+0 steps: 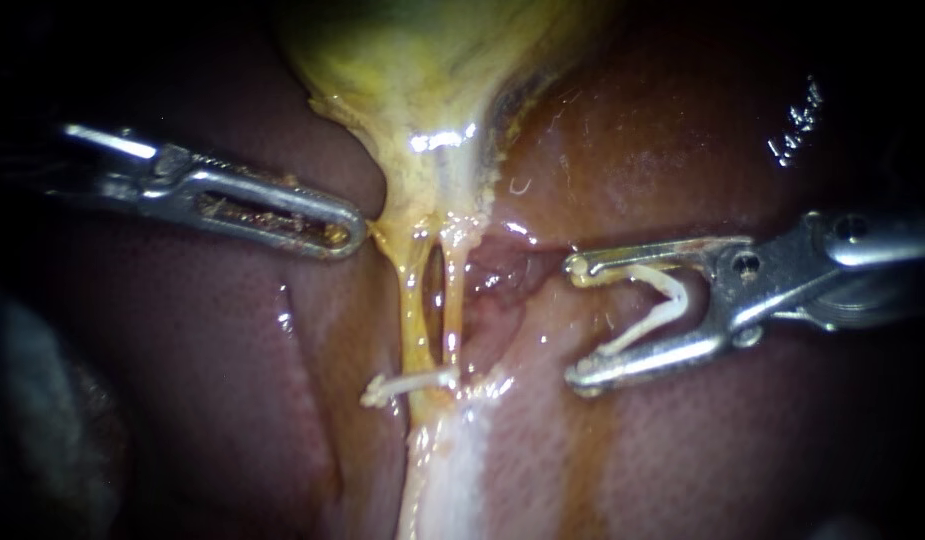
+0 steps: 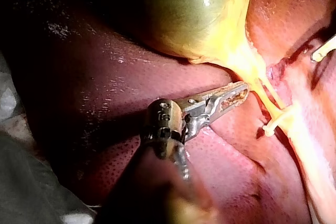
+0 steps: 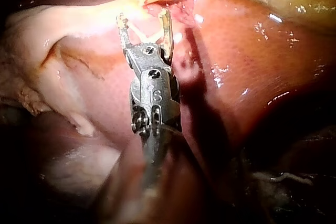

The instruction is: Clipping second clip left tube

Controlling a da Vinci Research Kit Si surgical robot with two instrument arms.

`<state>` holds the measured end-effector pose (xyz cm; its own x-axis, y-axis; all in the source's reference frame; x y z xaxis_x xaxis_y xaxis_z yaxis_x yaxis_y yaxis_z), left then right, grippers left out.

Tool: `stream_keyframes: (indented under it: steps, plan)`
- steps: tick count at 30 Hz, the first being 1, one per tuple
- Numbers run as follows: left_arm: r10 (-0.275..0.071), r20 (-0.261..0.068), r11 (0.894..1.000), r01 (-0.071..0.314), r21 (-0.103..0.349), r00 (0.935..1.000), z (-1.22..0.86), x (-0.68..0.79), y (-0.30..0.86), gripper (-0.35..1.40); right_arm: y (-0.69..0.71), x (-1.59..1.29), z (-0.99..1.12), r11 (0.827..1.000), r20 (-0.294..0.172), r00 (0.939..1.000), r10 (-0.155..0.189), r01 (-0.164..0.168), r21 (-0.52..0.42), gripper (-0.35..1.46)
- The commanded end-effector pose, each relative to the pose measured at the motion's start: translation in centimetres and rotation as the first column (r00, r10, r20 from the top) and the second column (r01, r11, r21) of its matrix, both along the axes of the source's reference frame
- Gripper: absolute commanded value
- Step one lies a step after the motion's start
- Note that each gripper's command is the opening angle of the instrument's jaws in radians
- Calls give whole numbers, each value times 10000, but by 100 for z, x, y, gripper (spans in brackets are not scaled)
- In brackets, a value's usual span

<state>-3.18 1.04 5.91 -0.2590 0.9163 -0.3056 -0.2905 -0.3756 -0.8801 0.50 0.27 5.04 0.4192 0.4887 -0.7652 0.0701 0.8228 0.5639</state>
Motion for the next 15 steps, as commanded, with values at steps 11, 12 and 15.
stream_keyframes:
  steps: [11,12,15]
  plan:
    - [-94,-37,9999,95,144,9999,-44,33,19,-35,0,0,0,10000,8,10000,8,-8,9,50]
    - [-127,-20,9998,127,151,9999,-47,36,20,-35,0,0,0,10000,8,10000,9,-9,9,50]
    - [-193,-24,9997,193,153,9998,-53,41,22,-35,0,1,0,10000,9,10000,10,-10,8,50]
